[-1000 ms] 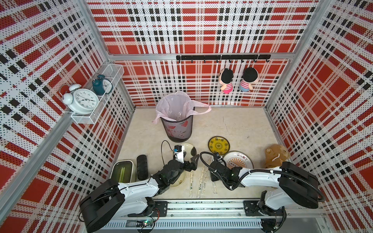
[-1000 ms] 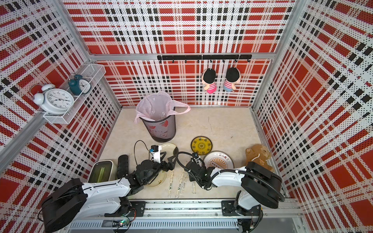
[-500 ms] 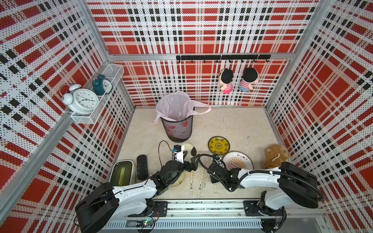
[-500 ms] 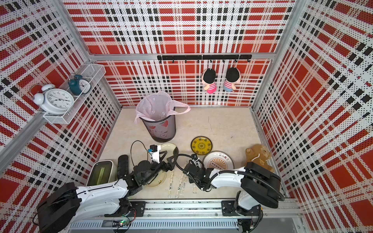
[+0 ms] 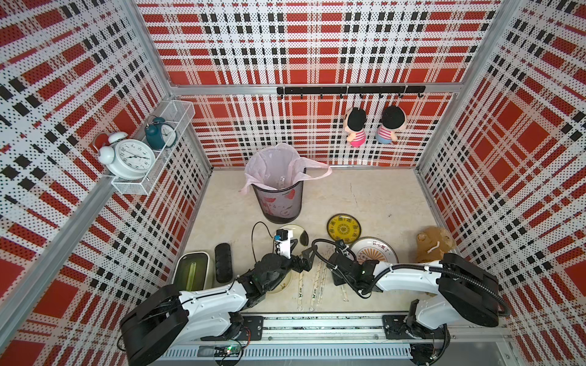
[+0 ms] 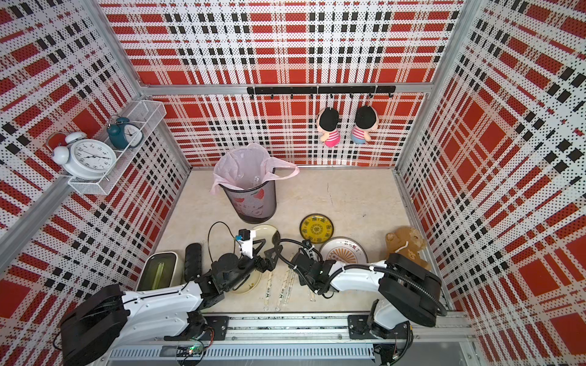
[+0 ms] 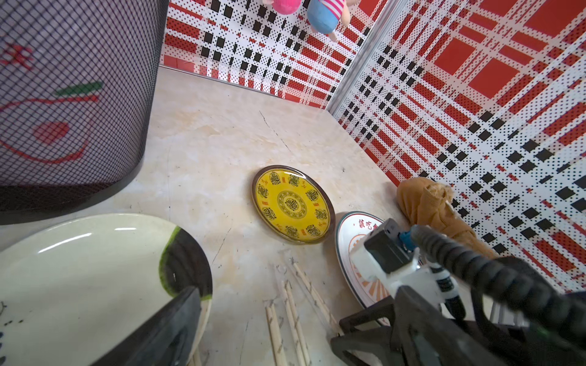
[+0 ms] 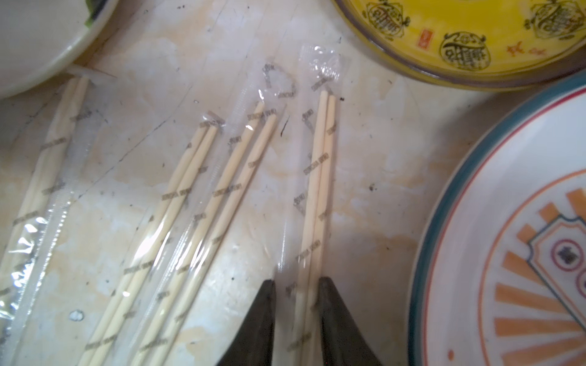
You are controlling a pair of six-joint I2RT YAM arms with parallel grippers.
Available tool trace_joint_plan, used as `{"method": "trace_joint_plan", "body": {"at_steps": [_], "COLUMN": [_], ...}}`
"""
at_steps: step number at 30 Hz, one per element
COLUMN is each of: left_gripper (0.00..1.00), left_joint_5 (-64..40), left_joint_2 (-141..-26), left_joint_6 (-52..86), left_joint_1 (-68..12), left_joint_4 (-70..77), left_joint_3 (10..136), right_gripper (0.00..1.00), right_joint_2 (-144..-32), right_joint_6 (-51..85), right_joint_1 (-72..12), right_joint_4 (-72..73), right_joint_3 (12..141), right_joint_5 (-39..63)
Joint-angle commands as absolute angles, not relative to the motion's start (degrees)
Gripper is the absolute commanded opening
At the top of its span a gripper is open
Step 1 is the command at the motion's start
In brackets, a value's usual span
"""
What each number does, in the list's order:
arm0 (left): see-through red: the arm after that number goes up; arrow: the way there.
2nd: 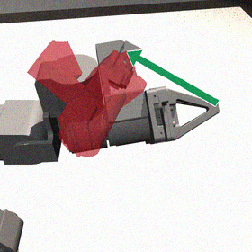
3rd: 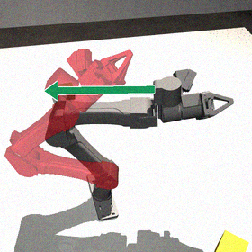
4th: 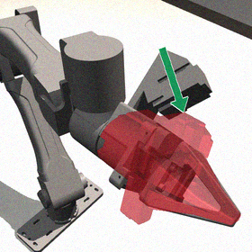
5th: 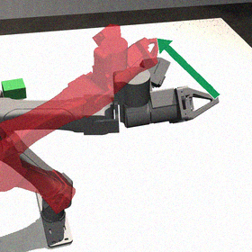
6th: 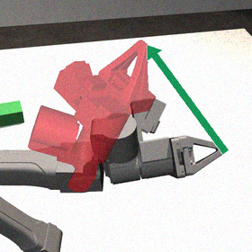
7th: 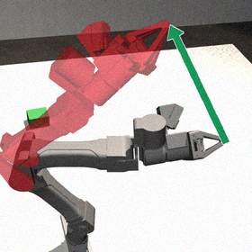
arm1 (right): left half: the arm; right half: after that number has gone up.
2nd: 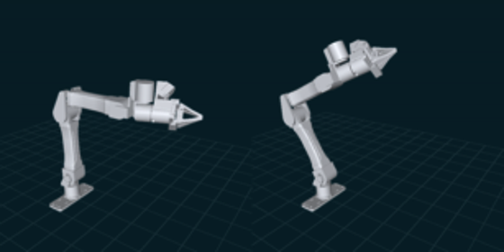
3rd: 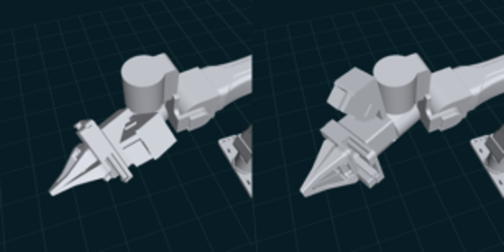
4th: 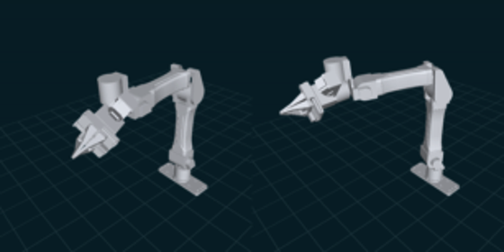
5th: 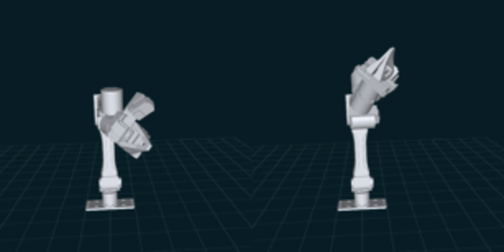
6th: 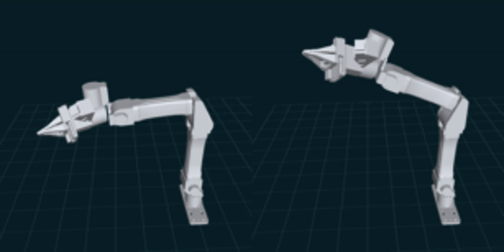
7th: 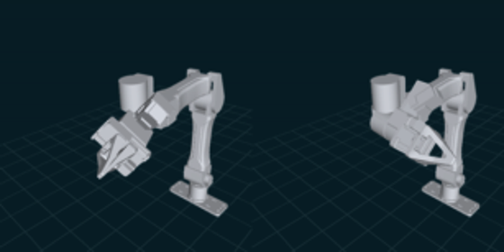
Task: Remove the packaging of disposable chopsticks
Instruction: Pick up the disposable chopsticks from the center of the board.
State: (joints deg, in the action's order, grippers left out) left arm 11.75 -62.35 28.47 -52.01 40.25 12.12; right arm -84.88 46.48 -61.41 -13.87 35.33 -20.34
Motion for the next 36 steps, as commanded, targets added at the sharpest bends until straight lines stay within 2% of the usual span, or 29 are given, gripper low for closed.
{"method": "trace_joint_plan", "body": {"at_steps": [1, 4, 9, 12, 18, 25, 28, 34, 36], "left_gripper": [0.98, 0.98, 0.98, 0.98, 0.98, 1.00, 0.98, 0.83, 0.81], "left_joint_5": [13.9, 16.4, 11.8, 11.2, 9.8, 5.5, 5.2, 9.8, 9.3], "left_joint_2": [-59.4, -58.4, -55.7, -54.5, -56.7, -60.3, -61.6, -64.5, -65.9], "left_joint_6": [27.8, 29.0, 28.5, 28.0, 27.3, 28.9, 30.0, 33.5, 33.7], "left_joint_1": [-51.7, -49.7, -48.6, -49.3, -49.7, -48.3, -49.0, -49.9, -49.9], "left_joint_4": [40.3, 35.4, 36.3, 36.4, 39.4, 46.2, 50.5, 57.9, 59.1], "left_joint_3": [11.1, 11.2, 9.6, 9.7, 9.4, 9.0, 9.0, 10.1, 11.3], "right_gripper": [0.22, 0.18, 0.13, 0.06, 0.05, 0.06, 0.05, 0.03, 0.03], "right_joint_2": [-87.6, -90.0, -89.5, -87.5, -83.3, -77.0, -75.0, -70.6, -69.6], "right_joint_6": [45.8, 46.4, 46.4, 44.9, 38.5, 33.7, 29.9, 20.8, 18.7], "right_joint_1": [-61.2, -61.1, -61.1, -60.9, -58.9, -56.3, -56.2, -55.5, -55.0], "right_joint_4": [-17.1, -19.8, -19.1, -15.5, -3.4, 6.5, 9.2, 23.0, 26.8], "right_joint_3": [37.1, 38.8, 38.8, 37.8, 35.4, 31.5, 30.4, 25.2, 23.8], "right_joint_5": [-19.7, -22.4, -26.0, -25.6, -19.4, -17.7, -18.6, -13.6, -10.6]}}
